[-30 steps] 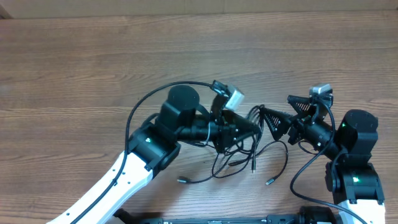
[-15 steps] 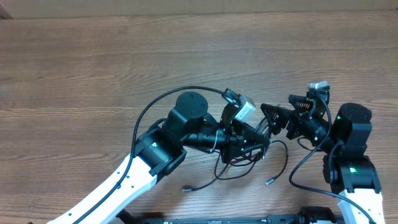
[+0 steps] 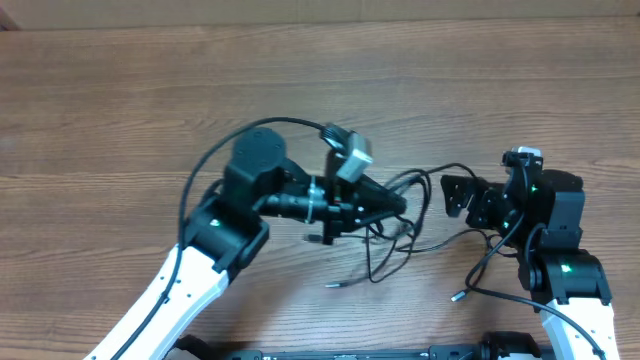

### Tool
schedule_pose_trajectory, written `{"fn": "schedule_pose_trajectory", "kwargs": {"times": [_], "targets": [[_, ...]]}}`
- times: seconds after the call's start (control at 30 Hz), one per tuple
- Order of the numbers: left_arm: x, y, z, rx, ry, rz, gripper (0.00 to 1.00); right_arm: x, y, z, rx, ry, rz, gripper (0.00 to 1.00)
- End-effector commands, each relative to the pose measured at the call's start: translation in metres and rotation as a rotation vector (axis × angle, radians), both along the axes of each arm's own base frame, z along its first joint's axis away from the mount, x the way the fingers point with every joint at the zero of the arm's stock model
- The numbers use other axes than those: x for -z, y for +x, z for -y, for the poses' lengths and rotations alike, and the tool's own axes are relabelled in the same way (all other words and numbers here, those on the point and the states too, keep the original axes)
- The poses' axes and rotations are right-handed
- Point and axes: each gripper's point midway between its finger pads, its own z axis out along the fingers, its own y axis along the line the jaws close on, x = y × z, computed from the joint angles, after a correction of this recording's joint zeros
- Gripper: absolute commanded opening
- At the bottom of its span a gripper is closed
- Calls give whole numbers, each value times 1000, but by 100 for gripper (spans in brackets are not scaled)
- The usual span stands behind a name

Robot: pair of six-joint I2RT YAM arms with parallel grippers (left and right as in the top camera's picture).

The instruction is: Untangle cables

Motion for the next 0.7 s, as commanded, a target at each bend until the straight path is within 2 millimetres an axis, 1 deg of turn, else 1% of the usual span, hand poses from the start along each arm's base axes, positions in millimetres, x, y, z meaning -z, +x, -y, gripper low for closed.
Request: {"fn": "schedule_pose_trajectory", "kwargs": {"times": [0.0, 0.07, 0.1, 0.13, 0.3, 0.37, 0.4, 0.53, 0.67], "targets": [[-18, -4, -10, 9, -36, 74, 4, -12, -9, -31, -185, 85, 33, 100], [-18, -3, -11, 6, -35, 74, 4, -18, -15, -47, -287, 136, 55, 100], [-18, -2, -11, 2, -35, 76, 4, -27, -21, -61, -364, 197, 74, 100], [-18, -1, -12, 0, -36, 80, 4, -33, -25, -69, -409, 235, 90, 100], [-17, 8, -18, -29, -33, 104, 4, -79, -48, -105, -689, 422, 231, 100], [-17, 13, -22, -44, -32, 106, 4, -96, -57, -112, -786, 464, 293, 100], [-17, 13, -23, -43, -33, 106, 4, -99, -58, -113, -803, 472, 304, 100], [-18, 9, -27, -7, -40, 103, 4, -121, -77, -121, -961, 521, 396, 100], [-18, 4, -27, 16, -42, 95, 4, -130, -86, -123, -1035, 538, 435, 100]]}}
